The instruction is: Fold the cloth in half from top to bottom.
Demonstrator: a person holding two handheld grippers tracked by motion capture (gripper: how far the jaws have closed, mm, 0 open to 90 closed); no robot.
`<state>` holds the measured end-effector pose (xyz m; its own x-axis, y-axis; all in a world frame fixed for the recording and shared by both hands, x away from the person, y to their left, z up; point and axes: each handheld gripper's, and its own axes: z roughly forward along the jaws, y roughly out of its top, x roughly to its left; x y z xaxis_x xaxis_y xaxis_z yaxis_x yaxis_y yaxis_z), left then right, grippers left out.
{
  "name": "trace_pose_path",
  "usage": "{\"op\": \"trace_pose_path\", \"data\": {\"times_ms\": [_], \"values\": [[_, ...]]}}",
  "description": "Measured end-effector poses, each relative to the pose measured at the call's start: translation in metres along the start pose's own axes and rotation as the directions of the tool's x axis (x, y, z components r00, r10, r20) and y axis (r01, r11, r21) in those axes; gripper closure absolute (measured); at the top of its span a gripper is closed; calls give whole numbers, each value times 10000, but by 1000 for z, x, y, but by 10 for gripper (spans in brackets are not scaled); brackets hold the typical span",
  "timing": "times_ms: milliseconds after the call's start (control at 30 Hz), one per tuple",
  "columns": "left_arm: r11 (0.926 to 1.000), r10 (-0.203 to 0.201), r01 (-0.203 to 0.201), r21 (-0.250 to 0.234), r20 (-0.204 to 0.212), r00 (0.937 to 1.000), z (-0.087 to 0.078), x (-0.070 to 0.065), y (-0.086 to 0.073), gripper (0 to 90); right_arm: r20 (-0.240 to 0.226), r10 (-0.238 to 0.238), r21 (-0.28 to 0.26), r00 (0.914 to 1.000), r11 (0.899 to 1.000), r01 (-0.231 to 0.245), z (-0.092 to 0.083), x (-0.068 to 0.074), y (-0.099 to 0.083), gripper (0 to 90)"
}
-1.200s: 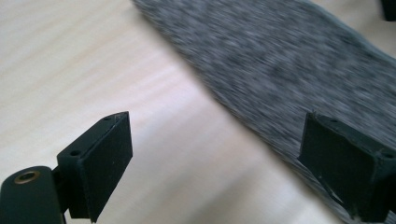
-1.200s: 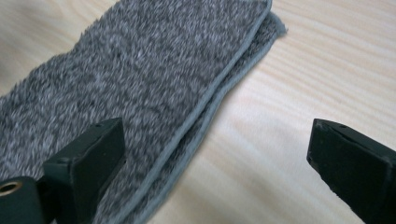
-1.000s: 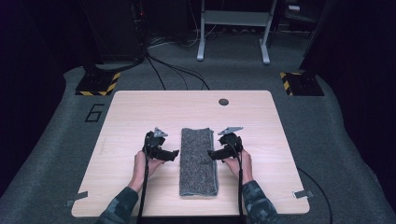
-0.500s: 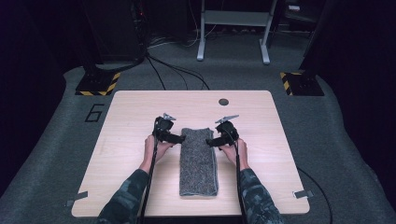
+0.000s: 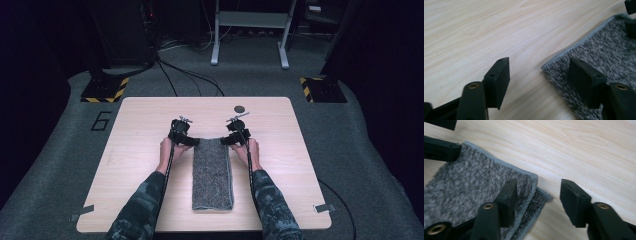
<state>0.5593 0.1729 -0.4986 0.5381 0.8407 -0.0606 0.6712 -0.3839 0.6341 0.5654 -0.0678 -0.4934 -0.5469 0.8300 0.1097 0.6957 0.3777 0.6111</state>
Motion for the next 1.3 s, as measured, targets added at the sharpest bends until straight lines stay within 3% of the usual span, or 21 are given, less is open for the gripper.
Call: {"op": "trace_pose_path", "data": {"times_ms": [133,267,400,500,633,800,1100,1300], "values": [[9996,153,-154,244,22,9999,5,-2,-2,426,186,-81,207,9998,9998,77,6,1,2,609],[9992,399,-398,37,-24,9992,7,-4,-5,499,238,-173,413,9996,9990,163,10,2,0,672],[9972,737,-737,-127,-10,9973,7,-8,-7,629,112,-67,161,9999,9998,65,10,2,-4,758],[9964,825,-824,-186,93,9965,7,-10,-8,730,30,-218,67,9998,9997,218,10,2,-6,826],[9955,929,-928,-179,45,9957,8,-14,-6,859,-228,-72,25,9997,10000,73,10,1,-7,868],[9947,1001,-1003,-210,-117,9949,7,-18,-7,878,-91,-182,-160,9998,9997,181,9,3,-8,879],[9930,749,-751,-914,-56,9972,-10,-15,-2,880,-139,-233,-1030,9996,9944,218,-13,2,-3,881],[9855,1034,-1049,-1331,-184,9945,-28,-15,6,880,48,-500,-1394,9987,9890,502,-26,6,1,882]]}}
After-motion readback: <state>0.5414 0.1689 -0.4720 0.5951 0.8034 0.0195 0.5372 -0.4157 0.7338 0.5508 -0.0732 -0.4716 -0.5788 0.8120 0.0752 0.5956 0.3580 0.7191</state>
